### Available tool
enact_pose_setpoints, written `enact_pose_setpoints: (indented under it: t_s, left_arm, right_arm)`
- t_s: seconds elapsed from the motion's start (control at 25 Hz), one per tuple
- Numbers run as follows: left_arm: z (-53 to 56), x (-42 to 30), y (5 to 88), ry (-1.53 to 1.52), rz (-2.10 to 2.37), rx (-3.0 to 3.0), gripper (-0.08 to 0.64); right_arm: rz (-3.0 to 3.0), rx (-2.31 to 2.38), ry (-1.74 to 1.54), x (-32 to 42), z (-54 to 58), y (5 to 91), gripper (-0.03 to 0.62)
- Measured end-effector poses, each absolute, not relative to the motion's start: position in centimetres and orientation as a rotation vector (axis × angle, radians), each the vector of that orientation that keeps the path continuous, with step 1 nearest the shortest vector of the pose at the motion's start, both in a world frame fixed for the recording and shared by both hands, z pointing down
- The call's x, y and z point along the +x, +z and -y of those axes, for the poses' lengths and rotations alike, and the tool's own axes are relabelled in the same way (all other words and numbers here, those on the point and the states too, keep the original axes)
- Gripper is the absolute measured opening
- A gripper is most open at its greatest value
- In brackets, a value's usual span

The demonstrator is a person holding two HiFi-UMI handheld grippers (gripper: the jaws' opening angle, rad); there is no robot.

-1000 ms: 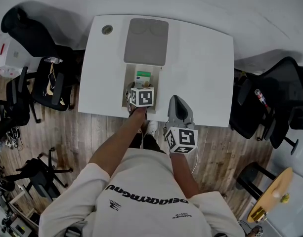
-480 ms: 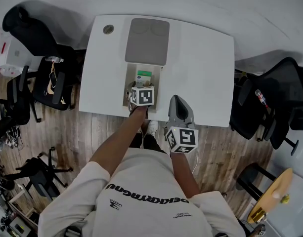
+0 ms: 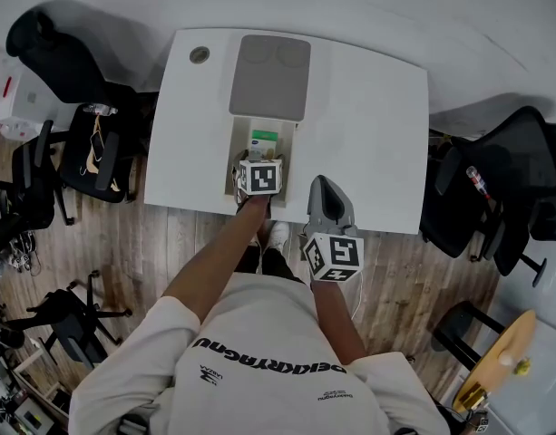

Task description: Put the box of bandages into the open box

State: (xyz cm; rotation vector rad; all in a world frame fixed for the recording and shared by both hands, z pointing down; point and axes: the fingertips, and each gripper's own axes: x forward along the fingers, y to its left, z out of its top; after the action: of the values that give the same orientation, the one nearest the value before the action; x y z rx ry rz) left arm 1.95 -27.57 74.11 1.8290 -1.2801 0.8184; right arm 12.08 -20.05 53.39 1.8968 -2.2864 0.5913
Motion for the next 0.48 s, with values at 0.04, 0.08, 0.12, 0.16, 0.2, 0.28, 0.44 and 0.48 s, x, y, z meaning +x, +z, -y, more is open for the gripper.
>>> enact_pose_setpoints:
  t_s: [0.04, 0.08, 0.12, 0.16, 0.2, 0.28, 0.44, 0.48]
  left_arm:
    - [27.6, 1.9, 74.1, 0.807, 1.28, 1.828, 0.42]
    - [27.6, 1.9, 74.0, 0.801, 1.278, 1.825, 0.423]
    - [27.4, 1.8, 74.0, 0.8, 1.275, 1.82, 0.425]
    - [27.3, 1.7, 73.9, 0.798, 1.273, 1.814, 0.428]
    - [27.2, 1.6, 73.8, 0.793, 1.275, 1.811, 0.43]
    - [27.2, 1.5, 73.4, 0.779, 1.279, 1.811, 0.43]
    - [27.2, 1.0, 73.1, 0.773, 1.29, 1.82, 0.422]
    - [27.1, 0.9, 72.9, 0.767, 1.288, 1.823, 0.417]
  right_arm:
    - [2.286, 1.9, 0.593, 12.2, 20.0, 53.3, -0.002]
    - [2.287, 1.902, 0.59, 12.2, 19.9, 53.2, -0.002]
    - [2.287, 1.903, 0.587, 12.2, 19.9, 53.1, -0.002]
    - [2.288, 1.904, 0.585, 12.2, 19.8, 53.1, -0.002]
    - [2.289, 1.904, 0.583, 12.2, 19.7, 53.0, -0.002]
    - [2.291, 1.9, 0.58, 12.1, 19.7, 53.0, -0.002]
    - [2.296, 1.894, 0.571, 11.7, 19.8, 52.9, -0.002]
    - [2.297, 1.892, 0.57, 11.5, 19.7, 52.9, -0.002]
